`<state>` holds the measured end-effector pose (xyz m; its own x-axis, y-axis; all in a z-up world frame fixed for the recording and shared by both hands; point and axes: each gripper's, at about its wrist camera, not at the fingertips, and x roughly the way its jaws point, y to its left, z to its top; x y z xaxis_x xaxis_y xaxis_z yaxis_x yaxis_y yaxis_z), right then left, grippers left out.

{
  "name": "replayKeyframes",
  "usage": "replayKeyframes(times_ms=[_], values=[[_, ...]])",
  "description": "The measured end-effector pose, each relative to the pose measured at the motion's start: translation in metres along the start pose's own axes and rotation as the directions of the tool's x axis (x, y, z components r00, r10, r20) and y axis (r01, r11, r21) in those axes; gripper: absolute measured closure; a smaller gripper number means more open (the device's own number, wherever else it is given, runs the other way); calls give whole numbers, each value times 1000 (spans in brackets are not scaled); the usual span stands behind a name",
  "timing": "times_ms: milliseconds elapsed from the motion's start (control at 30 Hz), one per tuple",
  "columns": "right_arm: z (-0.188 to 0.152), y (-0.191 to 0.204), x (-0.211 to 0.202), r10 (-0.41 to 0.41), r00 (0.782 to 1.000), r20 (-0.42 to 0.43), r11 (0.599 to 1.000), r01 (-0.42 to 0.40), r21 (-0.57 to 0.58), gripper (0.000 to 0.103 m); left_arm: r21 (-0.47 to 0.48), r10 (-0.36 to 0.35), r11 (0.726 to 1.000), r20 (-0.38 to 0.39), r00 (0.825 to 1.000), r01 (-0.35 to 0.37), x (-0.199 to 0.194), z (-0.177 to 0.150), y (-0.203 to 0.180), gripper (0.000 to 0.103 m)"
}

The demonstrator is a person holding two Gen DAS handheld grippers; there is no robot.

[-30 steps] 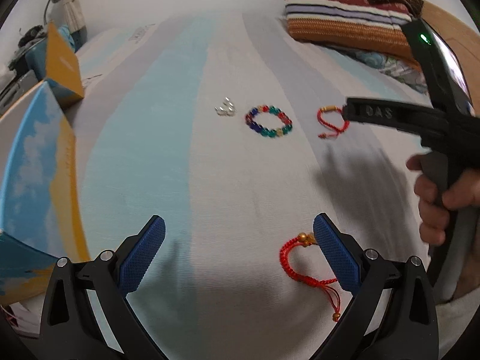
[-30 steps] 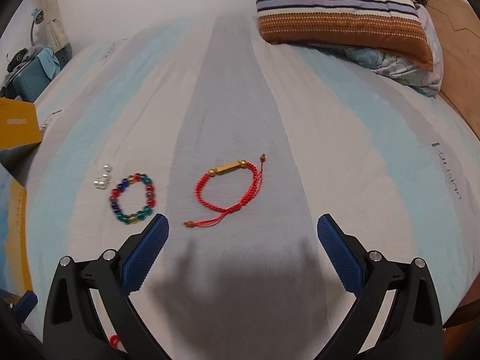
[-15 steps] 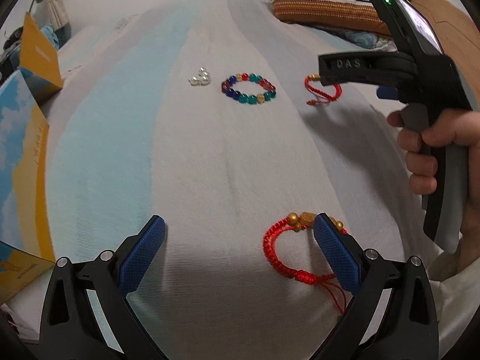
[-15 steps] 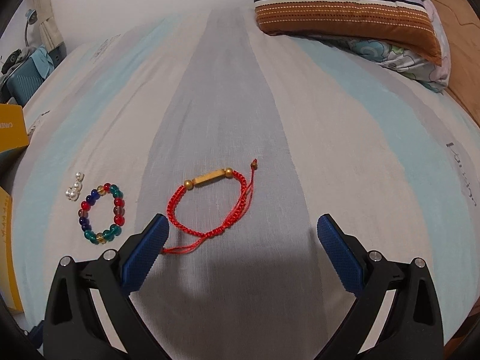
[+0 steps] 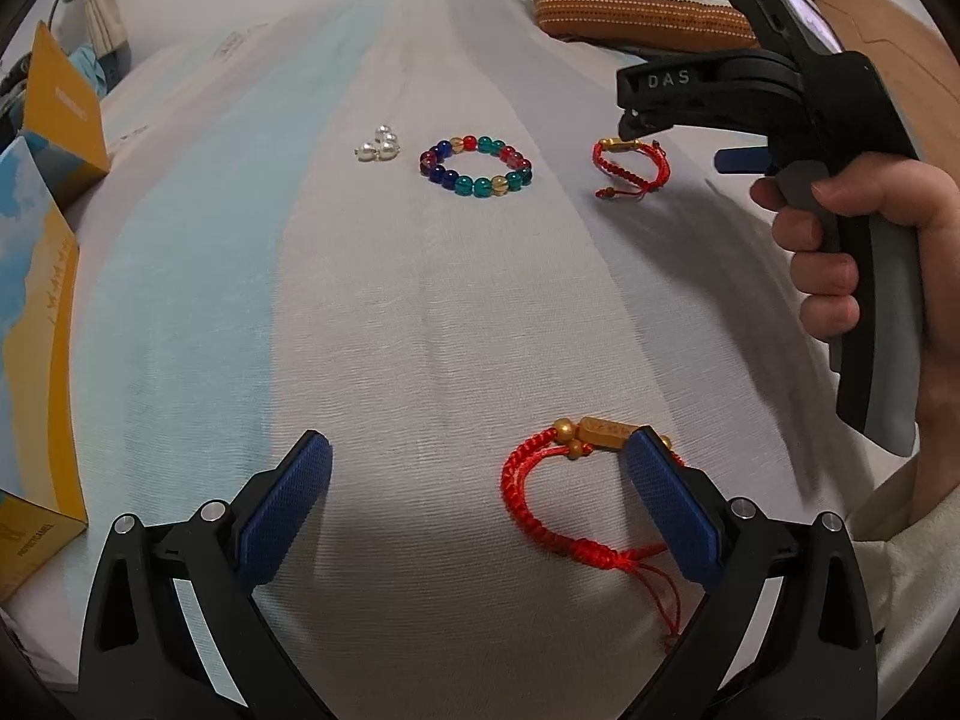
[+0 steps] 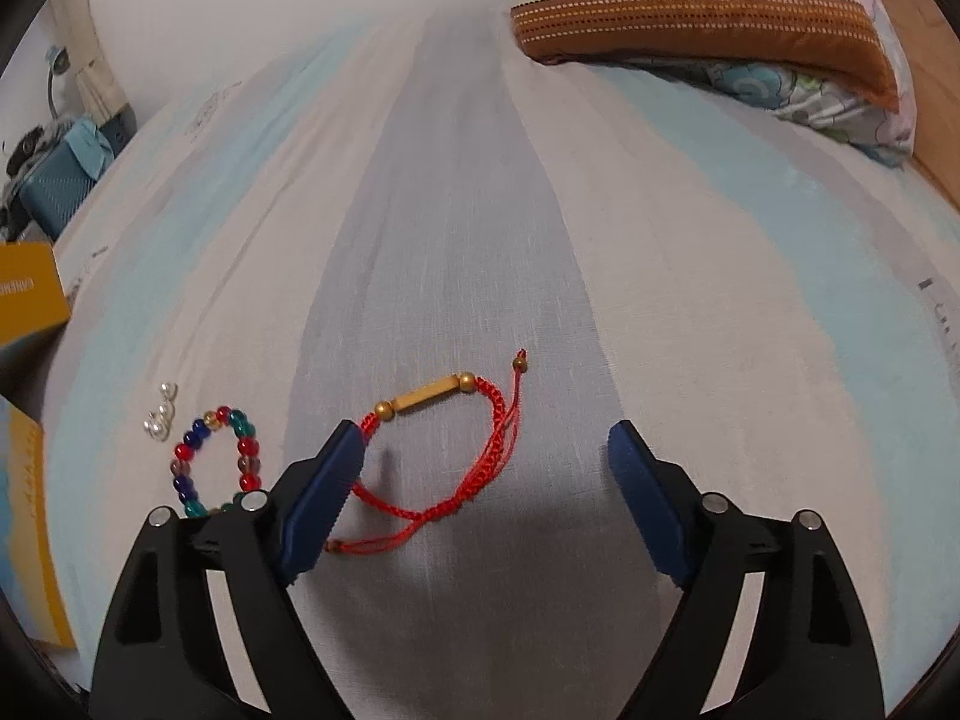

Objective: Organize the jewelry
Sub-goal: 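Grasp a red cord bracelet with the left tool while the right tool grasps another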

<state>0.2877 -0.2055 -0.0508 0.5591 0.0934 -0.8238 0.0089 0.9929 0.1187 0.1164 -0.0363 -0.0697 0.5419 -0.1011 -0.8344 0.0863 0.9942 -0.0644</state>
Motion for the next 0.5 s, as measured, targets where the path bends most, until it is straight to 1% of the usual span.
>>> replayKeyframes(times_ms=[133, 333, 367, 400, 433, 467, 500], values=[[4, 4, 8, 26, 999, -21, 1000, -26, 6, 23, 4, 0, 1000, -1, 1000, 0, 2, 1, -3, 6], [9, 10, 23, 20, 998, -53, 1000, -20, -7, 23, 10, 13, 1000, 2, 1000, -13, 6, 0, -7, 7], [7, 11, 25, 15, 998, -55, 1000, -16, -11, 26, 11, 16, 1000, 3, 1000, -16, 6, 1, -8, 8], [6, 12, 25, 11, 998, -57, 1000, -12, -15, 30, 16, 25, 1000, 1, 1000, -25, 7, 0, -9, 15], [5, 13, 26, 4, 998, -60, 1000, -5, -20, 36, 21, 40, 999, 0, 999, -40, 6, -1, -10, 23], [4, 13, 25, 3, 998, -60, 1000, -4, -21, 41, 25, 57, 998, 5, 998, -57, 7, -1, -11, 26], [4, 13, 25, 1, 998, -60, 1000, -3, -21, 44, 23, 61, 998, 10, 998, -61, 6, -1, -11, 32]])
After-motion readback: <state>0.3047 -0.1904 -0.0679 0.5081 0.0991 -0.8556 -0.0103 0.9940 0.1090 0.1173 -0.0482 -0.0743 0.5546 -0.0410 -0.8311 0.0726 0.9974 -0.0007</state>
